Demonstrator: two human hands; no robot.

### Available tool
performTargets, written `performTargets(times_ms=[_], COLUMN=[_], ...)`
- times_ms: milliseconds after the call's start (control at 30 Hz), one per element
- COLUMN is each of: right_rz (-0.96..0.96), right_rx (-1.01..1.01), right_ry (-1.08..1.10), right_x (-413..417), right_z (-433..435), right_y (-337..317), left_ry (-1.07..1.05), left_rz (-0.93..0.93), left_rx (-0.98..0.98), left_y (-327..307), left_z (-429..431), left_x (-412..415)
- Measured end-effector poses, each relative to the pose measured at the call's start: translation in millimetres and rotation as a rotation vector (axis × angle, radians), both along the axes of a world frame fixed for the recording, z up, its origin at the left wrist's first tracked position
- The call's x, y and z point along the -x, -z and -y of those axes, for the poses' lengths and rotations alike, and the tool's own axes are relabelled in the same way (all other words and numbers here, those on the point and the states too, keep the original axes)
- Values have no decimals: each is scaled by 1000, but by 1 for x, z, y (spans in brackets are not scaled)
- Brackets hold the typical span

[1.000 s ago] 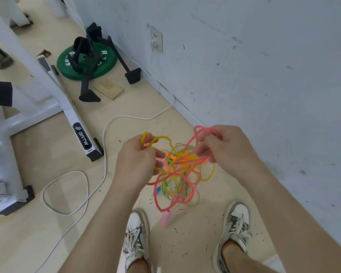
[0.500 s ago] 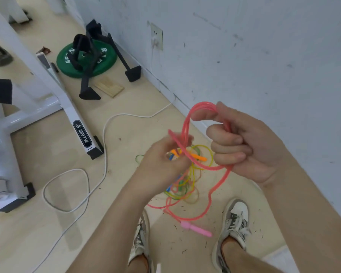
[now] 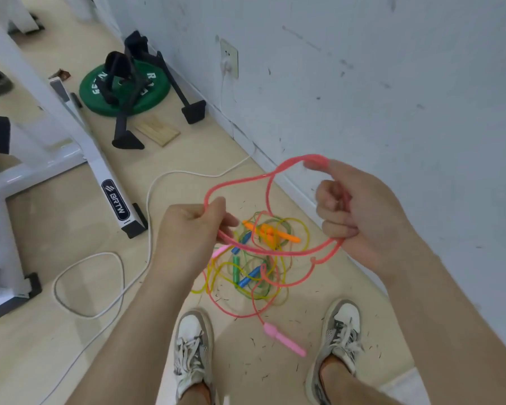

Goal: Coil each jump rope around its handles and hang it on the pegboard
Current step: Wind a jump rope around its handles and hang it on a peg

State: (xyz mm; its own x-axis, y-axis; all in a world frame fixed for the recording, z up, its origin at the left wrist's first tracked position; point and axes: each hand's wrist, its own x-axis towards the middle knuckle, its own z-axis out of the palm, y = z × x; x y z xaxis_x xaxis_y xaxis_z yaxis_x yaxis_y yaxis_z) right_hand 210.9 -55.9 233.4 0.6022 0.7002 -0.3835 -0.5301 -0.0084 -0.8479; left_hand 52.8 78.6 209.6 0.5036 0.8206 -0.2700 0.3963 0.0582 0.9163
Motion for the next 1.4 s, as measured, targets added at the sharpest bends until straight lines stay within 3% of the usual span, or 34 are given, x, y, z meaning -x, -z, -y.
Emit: performTargets(times_ms=[67, 100, 200, 267, 300, 400, 500, 700, 833, 933, 967, 1033, 1100, 1200, 1233, 1267, 1333, 1400], right_rz=[153, 243, 556, 845, 876, 633, 572, 659, 631, 534, 427, 9, -333, -513, -552, -578, -537, -391], right_rx=[72, 152, 572, 889, 908, 524, 260, 327, 299, 293, 264, 72, -142, -290, -319, -343, -363, -271], right_ry=[-115, -142, -202, -327, -379, -420, -613, -715, -794, -602, -438, -153, 10, 176, 235, 294, 324, 119], right_x=[4, 5, 4, 4, 6, 15, 29, 53, 70, 70, 65, 52, 42, 32, 29, 24, 16, 19], right_z=[-2, -3, -3, 1, 1, -3, -14, -26, -30, -32, -32, -33, -35, -36, -35, -33, -26, -22], right_y=[3, 5, 16, 23, 24, 18, 28, 51, 52, 41, 36, 25, 16, 17, 17, 17, 16, 16], left_ry=[-52, -85, -100, -18, 41, 207, 210, 113, 41, -96, -126, -78, 203, 805, 909, 921, 763, 468], left_rz=[-67, 15, 305, 322, 289, 232, 463, 827, 915, 806, 698, 491, 324, -3, -89, -107, 26, 286], left_rx=[-138, -101, 0, -138, -218, -309, -52, 507, 633, 425, 301, 114, 106, 126, 90, 61, 109, 364], left_y=[6, 5, -7, -10, -8, -7, -13, -24, -31, -22, -18, -8, 3, 13, 15, 16, 13, 2], left_z=[-2, -2, -1, 3, 5, 16, 21, 5, 6, -5, -8, -5, 9, 36, 40, 41, 39, 35], left_x=[1, 1, 0, 0, -2, -6, -10, -4, -5, -1, 1, 2, -1, -6, -7, -7, -6, -9])
